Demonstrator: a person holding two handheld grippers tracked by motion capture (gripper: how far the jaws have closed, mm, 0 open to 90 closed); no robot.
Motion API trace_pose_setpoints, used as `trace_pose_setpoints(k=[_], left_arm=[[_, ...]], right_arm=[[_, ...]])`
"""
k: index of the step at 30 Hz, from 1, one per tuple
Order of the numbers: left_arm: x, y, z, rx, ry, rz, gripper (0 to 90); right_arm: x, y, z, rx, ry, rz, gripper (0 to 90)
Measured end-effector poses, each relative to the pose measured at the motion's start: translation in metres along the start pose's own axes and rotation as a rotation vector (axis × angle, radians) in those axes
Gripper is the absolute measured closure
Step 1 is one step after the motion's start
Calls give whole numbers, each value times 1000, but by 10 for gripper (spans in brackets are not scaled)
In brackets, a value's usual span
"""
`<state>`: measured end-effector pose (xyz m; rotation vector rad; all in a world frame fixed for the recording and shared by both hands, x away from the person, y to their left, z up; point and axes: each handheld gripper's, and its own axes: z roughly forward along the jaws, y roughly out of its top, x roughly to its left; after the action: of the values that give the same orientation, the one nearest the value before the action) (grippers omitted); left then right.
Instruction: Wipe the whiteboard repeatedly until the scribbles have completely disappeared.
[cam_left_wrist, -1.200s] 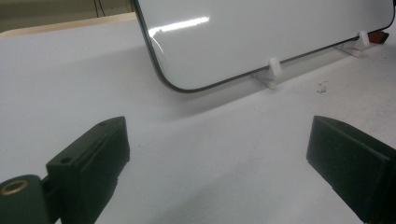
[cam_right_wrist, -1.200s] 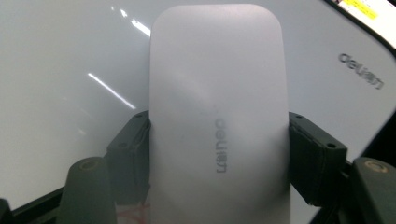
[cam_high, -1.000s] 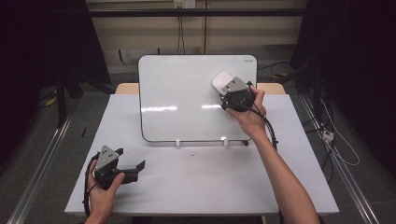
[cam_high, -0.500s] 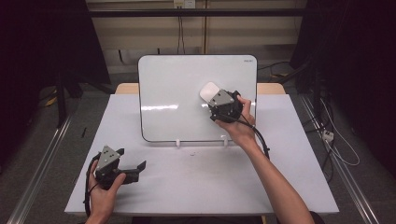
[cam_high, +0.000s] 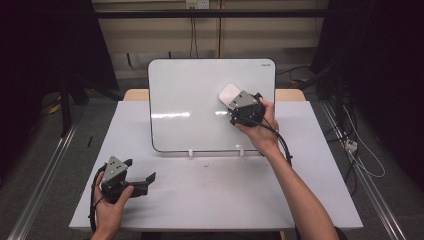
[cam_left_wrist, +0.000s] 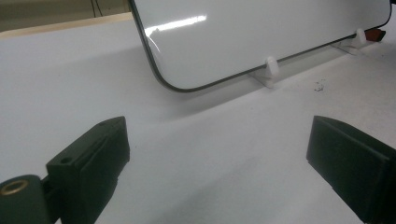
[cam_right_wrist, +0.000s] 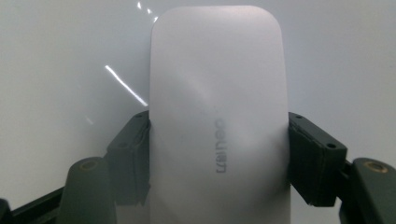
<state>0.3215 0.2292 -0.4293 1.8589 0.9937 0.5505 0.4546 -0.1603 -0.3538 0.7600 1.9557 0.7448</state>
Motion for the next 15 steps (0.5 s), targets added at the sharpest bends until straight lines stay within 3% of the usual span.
trace_pose_setpoints(k=[7, 15], left_arm=[[1, -1, -1, 4, 6, -6, 59], [1, -1, -1, 7, 8, -4, 58]], right_arm=[[-32, -7, -4, 5, -37, 75, 312], [-55, -11, -6, 8, -69, 124, 311]])
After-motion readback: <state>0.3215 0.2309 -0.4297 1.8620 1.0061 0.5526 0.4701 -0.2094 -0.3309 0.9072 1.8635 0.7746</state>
